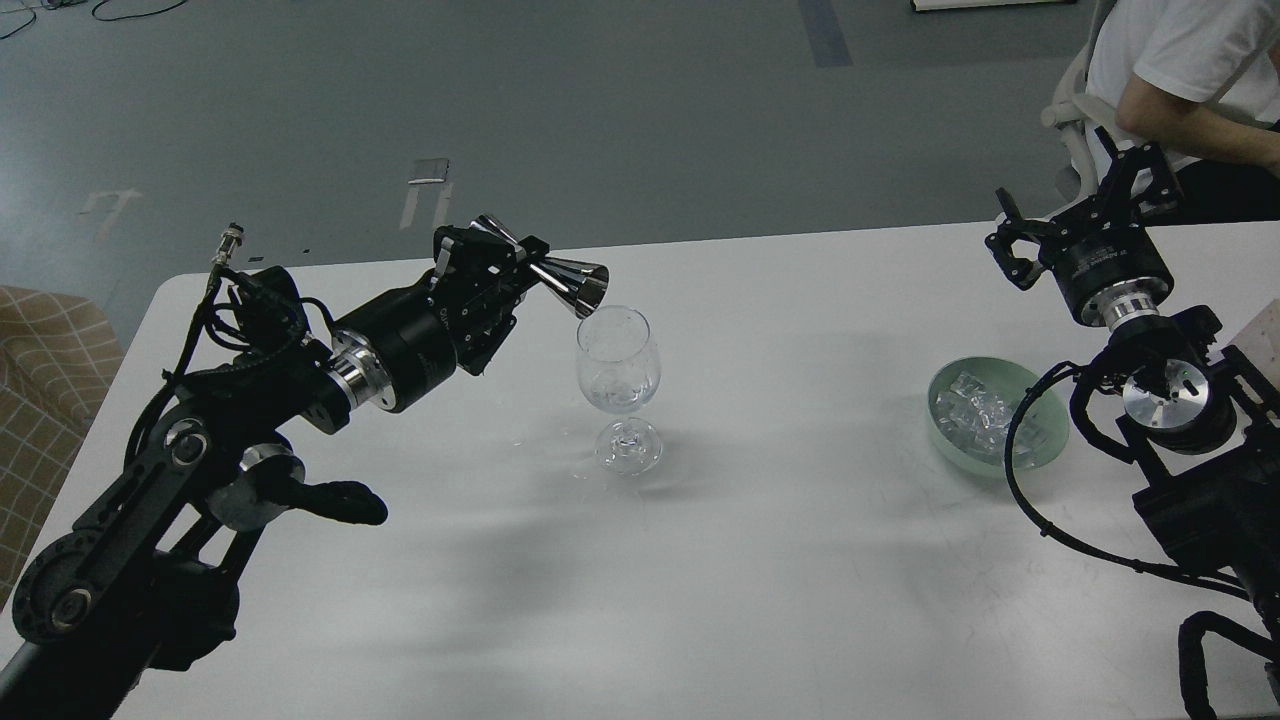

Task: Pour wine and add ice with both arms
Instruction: 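Tilt the jigger with the left gripper to pour into the glass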

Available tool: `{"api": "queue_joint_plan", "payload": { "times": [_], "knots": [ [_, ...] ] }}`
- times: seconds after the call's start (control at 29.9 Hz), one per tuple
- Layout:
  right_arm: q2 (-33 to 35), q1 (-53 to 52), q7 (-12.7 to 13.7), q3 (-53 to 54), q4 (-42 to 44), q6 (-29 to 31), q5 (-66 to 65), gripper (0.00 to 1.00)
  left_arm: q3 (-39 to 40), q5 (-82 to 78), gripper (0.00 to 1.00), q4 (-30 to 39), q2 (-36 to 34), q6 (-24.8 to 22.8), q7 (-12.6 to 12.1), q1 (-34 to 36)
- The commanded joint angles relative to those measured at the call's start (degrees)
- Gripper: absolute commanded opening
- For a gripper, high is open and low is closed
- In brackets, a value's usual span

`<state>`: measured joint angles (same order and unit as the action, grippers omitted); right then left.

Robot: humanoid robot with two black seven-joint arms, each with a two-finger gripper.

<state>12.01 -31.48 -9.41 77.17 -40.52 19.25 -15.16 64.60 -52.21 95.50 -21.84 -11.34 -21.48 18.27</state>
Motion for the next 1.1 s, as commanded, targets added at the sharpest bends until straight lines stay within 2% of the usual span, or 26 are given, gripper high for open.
{"api": "queue_joint_plan", "payload": {
  "times": [0.0, 0.27, 0.43, 1.07],
  "knots": [
    [0.04, 0.02, 0.0, 0.0, -0.09, -0.01, -0.05, 1.0, 0.0, -2.37, 0.17, 1.97, -0.3, 0.01, -2.69, 0.19],
    [0.04, 0.02, 0.0, 0.08, -0.09, -0.01, 0.04, 1.0, 0.0, -4.47, 0.17, 3.47, -1.36, 0.01, -3.04, 0.72],
    [0.04, 0.02, 0.0, 0.08, -0.17, -0.09, 0.04, 1.0, 0.0, -12.55, 0.17, 3.55, -1.27, 0.01, -3.13, 0.63],
    [1.27, 0.02, -0.09, 0.08, -0.17, -0.09, 0.04, 1.0, 0.0, -13.18, 0.17, 5.4, -0.66, -1.75, -3.4, 1.51]
  ]
}}
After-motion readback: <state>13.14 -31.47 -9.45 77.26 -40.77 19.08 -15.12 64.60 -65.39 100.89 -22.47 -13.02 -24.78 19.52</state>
